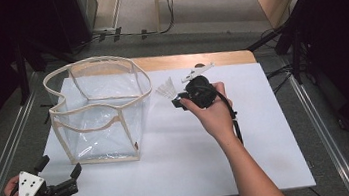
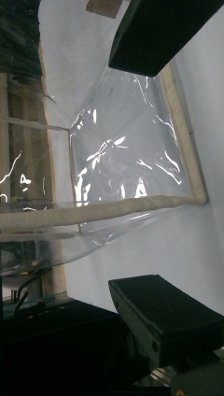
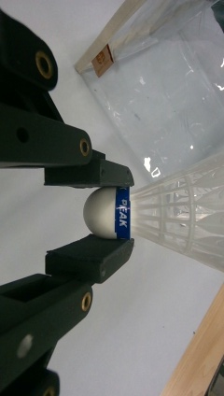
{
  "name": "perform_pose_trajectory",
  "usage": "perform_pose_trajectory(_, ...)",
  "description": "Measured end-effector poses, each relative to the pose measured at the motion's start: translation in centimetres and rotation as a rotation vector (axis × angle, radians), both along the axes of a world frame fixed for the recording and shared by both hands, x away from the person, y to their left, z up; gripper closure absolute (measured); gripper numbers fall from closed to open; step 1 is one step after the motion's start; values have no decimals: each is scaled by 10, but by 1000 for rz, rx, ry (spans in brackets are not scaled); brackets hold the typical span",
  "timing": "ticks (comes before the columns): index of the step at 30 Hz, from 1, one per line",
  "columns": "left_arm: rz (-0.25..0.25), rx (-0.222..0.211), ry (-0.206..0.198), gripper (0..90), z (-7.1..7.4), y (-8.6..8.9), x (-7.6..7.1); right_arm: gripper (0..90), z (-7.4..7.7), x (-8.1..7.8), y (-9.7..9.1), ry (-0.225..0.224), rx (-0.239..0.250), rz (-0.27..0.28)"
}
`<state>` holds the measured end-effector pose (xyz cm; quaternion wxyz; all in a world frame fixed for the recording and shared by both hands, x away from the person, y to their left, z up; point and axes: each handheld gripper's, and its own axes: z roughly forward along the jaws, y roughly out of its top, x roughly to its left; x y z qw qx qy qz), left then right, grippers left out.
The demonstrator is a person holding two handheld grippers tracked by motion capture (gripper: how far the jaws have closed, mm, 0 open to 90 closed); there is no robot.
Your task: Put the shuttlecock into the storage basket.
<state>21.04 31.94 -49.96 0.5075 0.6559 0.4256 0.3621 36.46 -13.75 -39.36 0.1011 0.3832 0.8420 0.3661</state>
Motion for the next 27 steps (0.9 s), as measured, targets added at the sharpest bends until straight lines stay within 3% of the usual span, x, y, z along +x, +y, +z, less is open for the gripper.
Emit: perform_pose_trajectory(27, 2, -3, -2, 0, 0, 0, 0, 630, 20, -5, 2, -86, 43, -27)
